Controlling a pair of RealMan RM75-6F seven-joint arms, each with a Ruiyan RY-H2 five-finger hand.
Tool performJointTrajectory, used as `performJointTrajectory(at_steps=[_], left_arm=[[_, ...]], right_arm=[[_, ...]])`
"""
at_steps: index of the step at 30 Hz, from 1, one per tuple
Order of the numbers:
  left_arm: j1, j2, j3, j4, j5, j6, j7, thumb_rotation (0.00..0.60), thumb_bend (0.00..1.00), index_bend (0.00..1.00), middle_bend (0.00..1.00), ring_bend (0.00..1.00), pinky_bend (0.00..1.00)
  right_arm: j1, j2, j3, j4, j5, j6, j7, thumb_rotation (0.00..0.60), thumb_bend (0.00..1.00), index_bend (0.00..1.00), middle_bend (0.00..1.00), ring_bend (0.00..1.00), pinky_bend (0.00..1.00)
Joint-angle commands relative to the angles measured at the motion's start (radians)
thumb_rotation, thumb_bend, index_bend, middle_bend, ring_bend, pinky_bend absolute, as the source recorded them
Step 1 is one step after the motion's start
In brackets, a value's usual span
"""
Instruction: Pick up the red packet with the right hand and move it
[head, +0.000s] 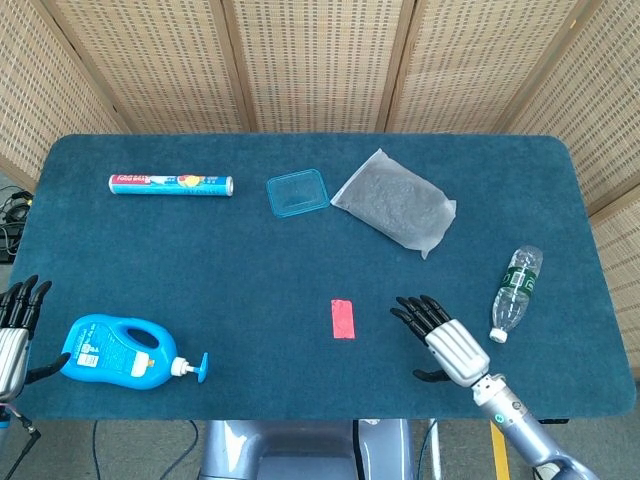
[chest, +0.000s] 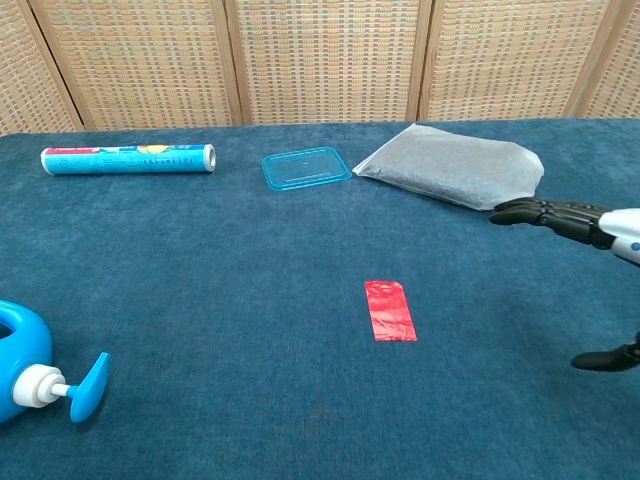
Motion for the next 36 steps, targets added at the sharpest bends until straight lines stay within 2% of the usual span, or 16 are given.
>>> performJointTrajectory(at_steps=[1, 12, 19, 36], left_arm=[[-0.001, 0.001, 0.000, 0.000, -0.002, -0.002, -0.003, 0.600, 0.12, 0.00, 0.00, 0.00, 0.08], [-0.002, 0.005, -0.001, -0.001, -0.005, -0.005, -0.011, 0.600, 0.12, 0.00, 0.00, 0.00, 0.08], [-0.001, 0.010, -0.002, -0.002, -0.004, -0.004, -0.025, 0.600, 0.12, 0.00, 0.00, 0.00, 0.08], [-0.006, 0.012, -0.002, 0.000, -0.011, -0.017, -0.036, 0.600, 0.12, 0.00, 0.00, 0.00, 0.08]], right_arm=[[0.016, -0.023, 0.011, -0.008, 0.013, -0.018, -0.013, 0.600, 0.10, 0.02, 0.00, 0.00, 0.00], [0.038, -0.099, 0.036, -0.017, 0.073, -0.062, -0.097, 0.600, 0.10, 0.02, 0.00, 0.00, 0.00], [0.055, -0.170, 0.079, -0.012, 0.155, -0.100, -0.184, 0.600, 0.10, 0.03, 0.00, 0.00, 0.00], [0.115, -0.264, 0.123, -0.003, 0.264, -0.184, -0.265, 0.600, 0.11, 0.04, 0.00, 0.00, 0.00]])
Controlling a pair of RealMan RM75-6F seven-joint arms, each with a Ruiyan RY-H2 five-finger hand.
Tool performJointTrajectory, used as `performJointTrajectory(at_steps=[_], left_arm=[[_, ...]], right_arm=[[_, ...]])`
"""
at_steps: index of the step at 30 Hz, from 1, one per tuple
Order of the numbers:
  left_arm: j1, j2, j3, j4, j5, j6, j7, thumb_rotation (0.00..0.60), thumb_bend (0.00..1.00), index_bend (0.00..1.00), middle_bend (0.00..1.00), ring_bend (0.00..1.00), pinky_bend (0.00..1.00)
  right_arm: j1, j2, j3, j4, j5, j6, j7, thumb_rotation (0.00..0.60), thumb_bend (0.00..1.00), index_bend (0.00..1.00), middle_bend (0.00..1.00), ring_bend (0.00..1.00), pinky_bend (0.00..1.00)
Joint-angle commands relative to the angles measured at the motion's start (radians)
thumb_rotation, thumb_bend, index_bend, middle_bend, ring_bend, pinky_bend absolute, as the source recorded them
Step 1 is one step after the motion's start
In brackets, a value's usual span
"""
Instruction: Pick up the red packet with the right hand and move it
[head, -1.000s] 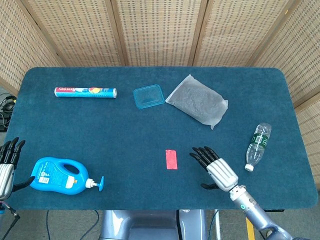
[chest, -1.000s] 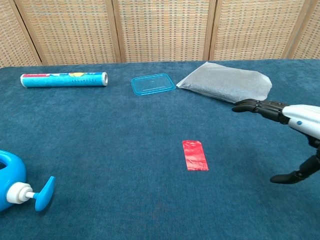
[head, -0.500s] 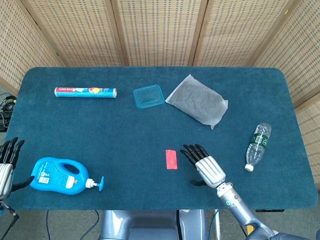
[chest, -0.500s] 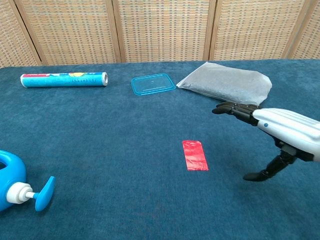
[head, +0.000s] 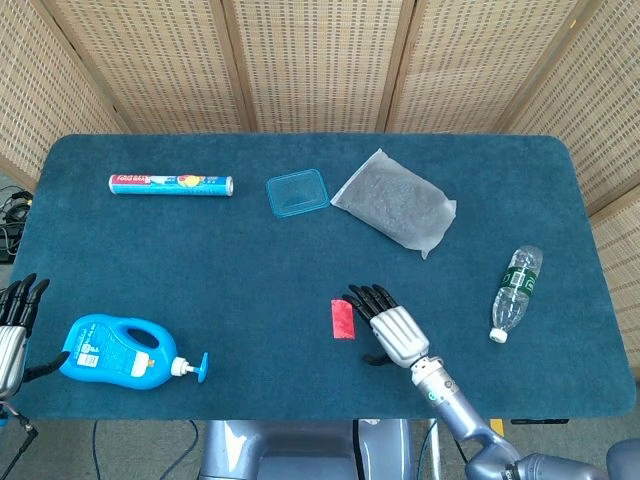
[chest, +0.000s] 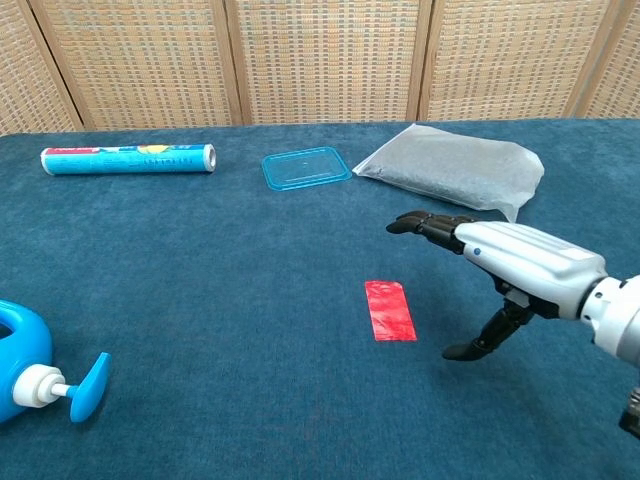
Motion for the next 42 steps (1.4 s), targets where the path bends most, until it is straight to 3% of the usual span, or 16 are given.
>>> performJointTrajectory(at_steps=[1, 16, 42], left_arm=[[-0.001, 0.001, 0.000, 0.000, -0.001, -0.002, -0.002, 0.600, 0.13, 0.00, 0.00, 0.00, 0.08], [-0.008, 0.002, -0.005, 0.008, -0.020, -0.022, -0.019, 0.600, 0.13, 0.00, 0.00, 0.00, 0.08], [-0.009, 0.003, 0.001, 0.006, -0.013, -0.020, -0.016, 0.600, 0.13, 0.00, 0.00, 0.00, 0.08]], right_arm=[[0.011, -0.028, 0.010, 0.014, 0.024, -0.012, -0.020, 0.600, 0.12, 0.04, 0.00, 0.00, 0.00], [0.064, -0.134, 0.065, 0.103, 0.138, -0.073, -0.088, 0.600, 0.12, 0.04, 0.00, 0.00, 0.00], [0.095, -0.194, 0.077, 0.176, 0.210, -0.080, -0.128, 0.600, 0.13, 0.04, 0.00, 0.00, 0.00]])
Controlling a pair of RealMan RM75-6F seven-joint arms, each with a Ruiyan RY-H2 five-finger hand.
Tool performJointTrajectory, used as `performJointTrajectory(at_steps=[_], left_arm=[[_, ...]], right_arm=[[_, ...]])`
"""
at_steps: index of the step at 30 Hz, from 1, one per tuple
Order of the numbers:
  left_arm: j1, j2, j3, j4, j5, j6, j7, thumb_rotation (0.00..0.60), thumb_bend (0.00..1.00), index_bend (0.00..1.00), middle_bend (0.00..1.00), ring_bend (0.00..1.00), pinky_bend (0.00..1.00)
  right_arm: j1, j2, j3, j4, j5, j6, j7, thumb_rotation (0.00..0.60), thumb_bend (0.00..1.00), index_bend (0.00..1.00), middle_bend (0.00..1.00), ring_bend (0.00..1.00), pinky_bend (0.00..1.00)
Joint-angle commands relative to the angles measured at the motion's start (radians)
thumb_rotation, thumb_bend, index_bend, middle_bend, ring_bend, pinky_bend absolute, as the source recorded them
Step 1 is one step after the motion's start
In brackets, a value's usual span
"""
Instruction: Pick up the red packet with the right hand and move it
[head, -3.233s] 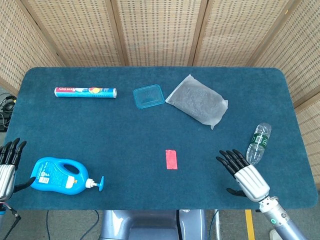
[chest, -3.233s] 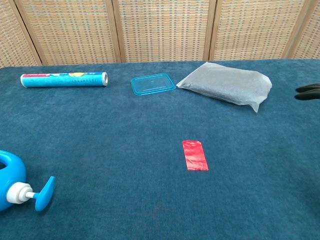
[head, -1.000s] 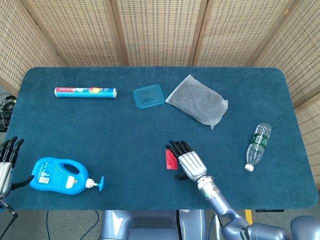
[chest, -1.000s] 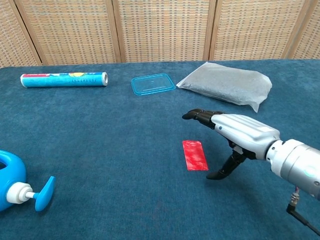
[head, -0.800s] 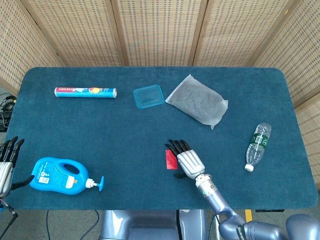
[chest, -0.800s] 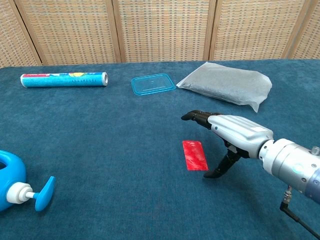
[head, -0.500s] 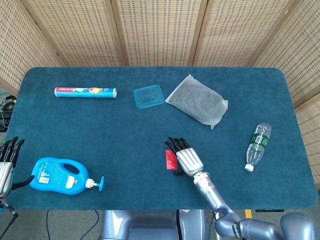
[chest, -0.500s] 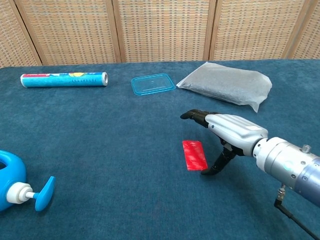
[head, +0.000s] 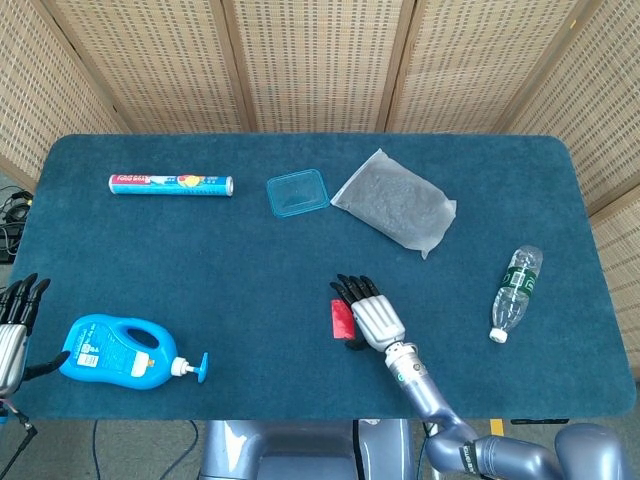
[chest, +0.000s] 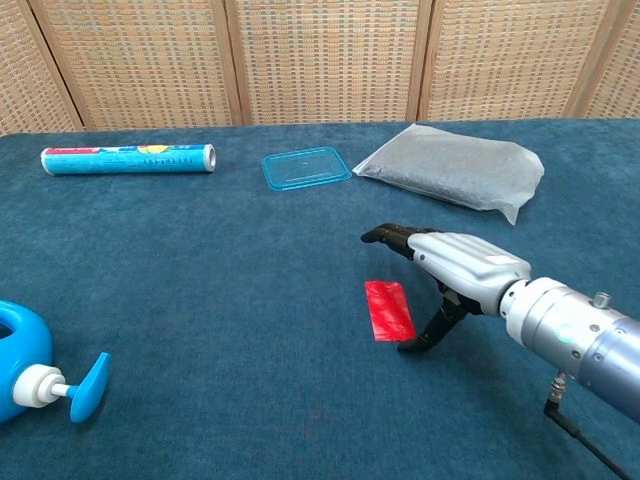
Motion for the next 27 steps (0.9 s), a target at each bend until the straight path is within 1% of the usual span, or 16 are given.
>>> performJointTrajectory(at_steps=[1, 3, 6, 12, 15, 18, 23, 27], left_arm=[[0.000, 0.000, 0.001, -0.001, 0.003, 0.001, 0.001, 0.600, 0.13, 0.00, 0.00, 0.00, 0.08], [0.000, 0.000, 0.001, 0.000, 0.003, 0.000, 0.001, 0.600, 0.13, 0.00, 0.00, 0.00, 0.08], [0.000, 0.000, 0.002, 0.000, 0.003, 0.000, 0.000, 0.600, 0.13, 0.00, 0.00, 0.00, 0.08], [-0.001, 0.000, 0.002, 0.001, 0.003, 0.001, -0.001, 0.600, 0.13, 0.00, 0.00, 0.00, 0.08], [0.000, -0.001, 0.003, 0.001, 0.007, 0.003, 0.000, 0.600, 0.13, 0.00, 0.00, 0.00, 0.08], [0.000, -0.002, 0.004, 0.001, 0.009, 0.004, 0.001, 0.600, 0.13, 0.00, 0.00, 0.00, 0.08], [0.001, -0.002, 0.005, -0.001, 0.013, 0.007, 0.001, 0.600, 0.13, 0.00, 0.00, 0.00, 0.08], [0.001, -0.003, 0.006, -0.001, 0.014, 0.006, 0.002, 0.600, 0.13, 0.00, 0.00, 0.00, 0.08]], right_arm=[[0.005, -0.010, 0.002, 0.013, 0.007, -0.001, -0.004, 0.600, 0.13, 0.04, 0.00, 0.00, 0.00], [0.007, -0.015, 0.004, 0.019, 0.009, -0.002, -0.002, 0.600, 0.14, 0.04, 0.00, 0.00, 0.00], [0.012, -0.023, 0.008, 0.030, 0.012, -0.003, 0.002, 0.600, 0.19, 0.05, 0.00, 0.00, 0.00], [0.025, -0.038, 0.021, 0.055, 0.016, 0.000, 0.010, 0.600, 0.35, 0.07, 0.00, 0.00, 0.00], [0.026, -0.038, 0.023, 0.057, 0.011, 0.012, 0.012, 0.600, 0.45, 0.09, 0.00, 0.00, 0.00], [0.025, -0.034, 0.023, 0.050, 0.006, 0.022, 0.017, 0.600, 0.52, 0.11, 0.00, 0.00, 0.00], [0.022, -0.021, 0.026, 0.026, 0.003, 0.040, 0.012, 0.600, 0.55, 0.11, 0.00, 0.00, 0.00], [0.020, -0.012, 0.027, 0.011, 0.000, 0.053, 0.008, 0.600, 0.56, 0.11, 0.00, 0.00, 0.00]])
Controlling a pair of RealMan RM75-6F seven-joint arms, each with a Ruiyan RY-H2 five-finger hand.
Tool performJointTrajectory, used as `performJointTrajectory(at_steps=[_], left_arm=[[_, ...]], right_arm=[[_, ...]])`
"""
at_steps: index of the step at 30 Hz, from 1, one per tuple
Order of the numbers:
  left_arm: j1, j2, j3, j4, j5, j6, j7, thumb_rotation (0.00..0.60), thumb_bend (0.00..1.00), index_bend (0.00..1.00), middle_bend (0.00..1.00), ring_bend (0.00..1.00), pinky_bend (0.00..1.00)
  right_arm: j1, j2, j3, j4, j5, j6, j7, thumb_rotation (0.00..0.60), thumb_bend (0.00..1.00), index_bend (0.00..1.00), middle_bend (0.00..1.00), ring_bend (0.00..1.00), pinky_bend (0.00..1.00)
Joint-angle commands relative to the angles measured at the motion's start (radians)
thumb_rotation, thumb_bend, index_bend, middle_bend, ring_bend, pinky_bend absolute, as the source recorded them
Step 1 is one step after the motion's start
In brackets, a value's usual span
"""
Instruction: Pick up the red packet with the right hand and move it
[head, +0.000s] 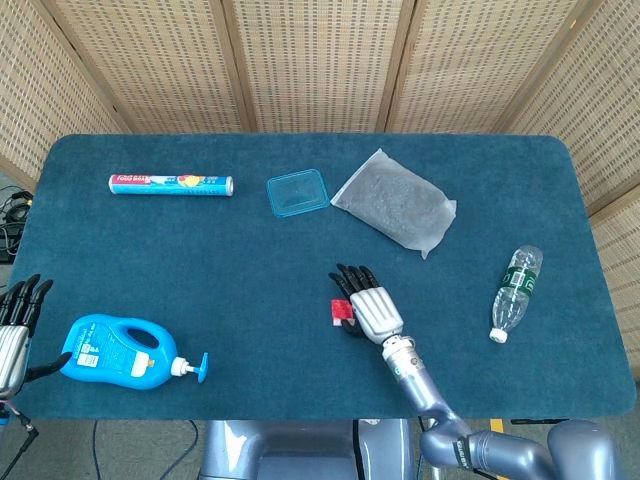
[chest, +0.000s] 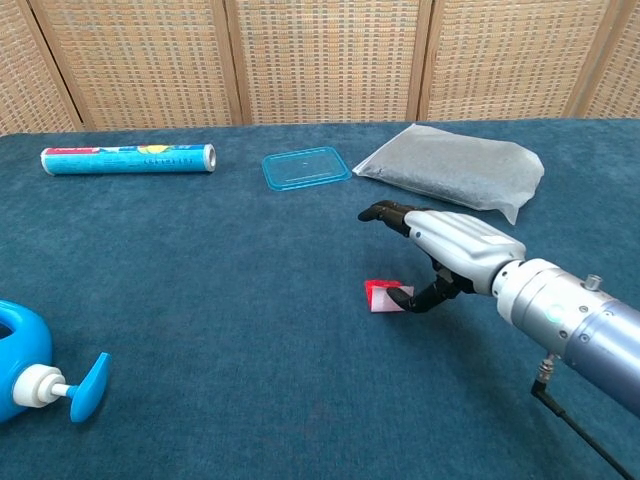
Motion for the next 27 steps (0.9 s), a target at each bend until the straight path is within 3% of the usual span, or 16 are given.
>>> performJointTrajectory(at_steps=[1, 27], left_arm=[[0.000, 0.000, 0.001, 0.000, 0.001, 0.000, 0.000, 0.600, 0.13, 0.00, 0.00, 0.00, 0.08], [0.001, 0.001, 0.004, -0.005, 0.010, 0.006, 0.005, 0.600, 0.13, 0.00, 0.00, 0.00, 0.08]], right_arm=[[-0.002, 0.004, 0.000, -0.007, -0.002, 0.007, -0.002, 0.600, 0.56, 0.11, 0.00, 0.00, 0.00], [-0.010, 0.057, -0.012, -0.078, 0.008, 0.017, -0.024, 0.600, 0.42, 0.10, 0.00, 0.00, 0.00]])
